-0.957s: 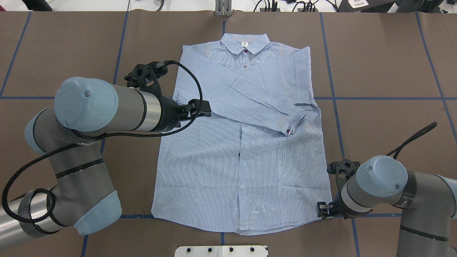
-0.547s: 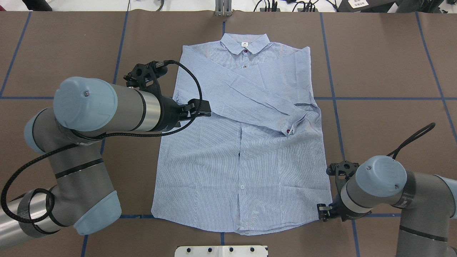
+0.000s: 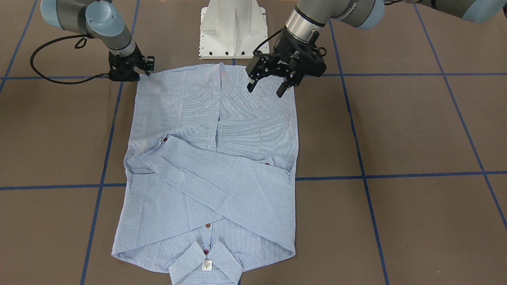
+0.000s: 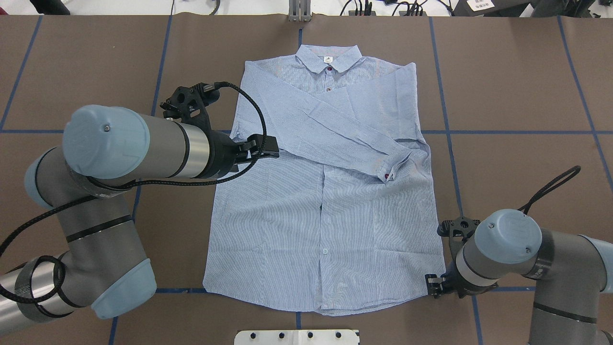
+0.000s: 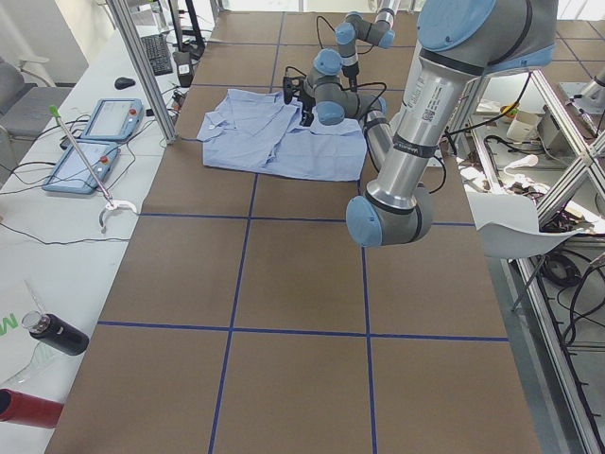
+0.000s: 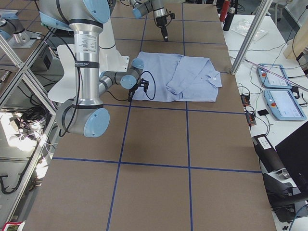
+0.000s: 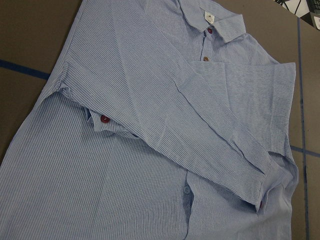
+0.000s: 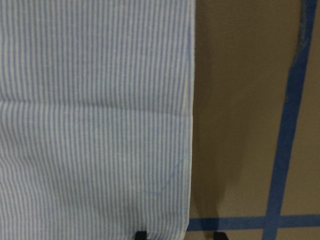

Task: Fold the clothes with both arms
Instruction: 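Lower the right gripper to the shirt side edge near the hem, then lower the left gripper to its hem corner while the right gripper holds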

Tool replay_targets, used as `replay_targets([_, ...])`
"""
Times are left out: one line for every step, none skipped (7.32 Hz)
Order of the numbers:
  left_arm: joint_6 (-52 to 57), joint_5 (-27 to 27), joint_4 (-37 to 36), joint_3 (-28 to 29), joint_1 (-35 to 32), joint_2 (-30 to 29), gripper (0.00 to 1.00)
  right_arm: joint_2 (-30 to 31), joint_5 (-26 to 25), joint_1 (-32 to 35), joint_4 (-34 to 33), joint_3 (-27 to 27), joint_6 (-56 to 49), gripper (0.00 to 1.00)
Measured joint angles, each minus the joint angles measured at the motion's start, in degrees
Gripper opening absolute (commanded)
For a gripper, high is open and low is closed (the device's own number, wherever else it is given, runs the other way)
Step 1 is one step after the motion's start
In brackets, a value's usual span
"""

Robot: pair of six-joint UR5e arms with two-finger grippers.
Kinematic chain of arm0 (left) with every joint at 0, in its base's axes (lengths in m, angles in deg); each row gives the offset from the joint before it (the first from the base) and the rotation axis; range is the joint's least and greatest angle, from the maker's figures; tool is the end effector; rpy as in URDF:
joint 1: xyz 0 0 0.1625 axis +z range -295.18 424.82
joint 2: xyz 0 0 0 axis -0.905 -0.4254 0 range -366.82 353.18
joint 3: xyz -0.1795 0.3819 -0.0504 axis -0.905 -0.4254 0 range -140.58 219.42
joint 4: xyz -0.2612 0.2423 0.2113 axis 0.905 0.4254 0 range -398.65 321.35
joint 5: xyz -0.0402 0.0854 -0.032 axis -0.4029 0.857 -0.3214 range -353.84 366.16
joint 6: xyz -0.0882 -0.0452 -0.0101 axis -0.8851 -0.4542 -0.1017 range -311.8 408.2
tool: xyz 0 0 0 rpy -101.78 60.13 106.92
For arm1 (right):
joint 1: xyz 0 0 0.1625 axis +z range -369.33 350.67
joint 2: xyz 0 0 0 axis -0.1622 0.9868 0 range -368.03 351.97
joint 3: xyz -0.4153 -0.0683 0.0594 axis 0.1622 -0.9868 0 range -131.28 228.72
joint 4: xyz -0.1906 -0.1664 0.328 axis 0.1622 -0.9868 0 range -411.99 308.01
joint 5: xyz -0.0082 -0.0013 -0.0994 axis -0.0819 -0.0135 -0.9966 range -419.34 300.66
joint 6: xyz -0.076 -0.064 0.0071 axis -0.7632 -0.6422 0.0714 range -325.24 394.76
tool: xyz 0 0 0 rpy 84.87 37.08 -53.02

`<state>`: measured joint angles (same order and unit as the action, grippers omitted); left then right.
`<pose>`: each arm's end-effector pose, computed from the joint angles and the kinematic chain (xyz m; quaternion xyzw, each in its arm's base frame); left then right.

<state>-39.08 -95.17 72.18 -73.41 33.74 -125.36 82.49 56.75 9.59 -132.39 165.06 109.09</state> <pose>0.4306 -0.3925 0.1643 0.0941 0.5842 -0.1405 0.7938 -0.4272 -0.2411 0.4318 -0.1172 -0.3469 -0.0423 0.9296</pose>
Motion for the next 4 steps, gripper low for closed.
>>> replay_targets([0.0, 0.0, 0.0, -0.3, 0.0, 0.1, 1.00, 0.1, 0.1, 0.0, 0.0, -0.2, 0.0, 0.47])
replay_targets([0.0, 0.0, -0.1, -0.5, 0.0, 0.1, 1.00, 0.2, 0.2, 0.0, 0.0, -0.2, 0.0, 0.47])
replay_targets([0.0, 0.0, -0.5, -0.8, 0.0, 0.1, 1.00, 0.2, 0.2, 0.1, 0.0, -0.3, 0.0, 0.47])
replay_targets([0.0, 0.0, -1.2, -1.1, 0.0, 0.1, 1.00, 0.2, 0.2, 0.1, 0.0, -0.4, 0.0, 0.43])
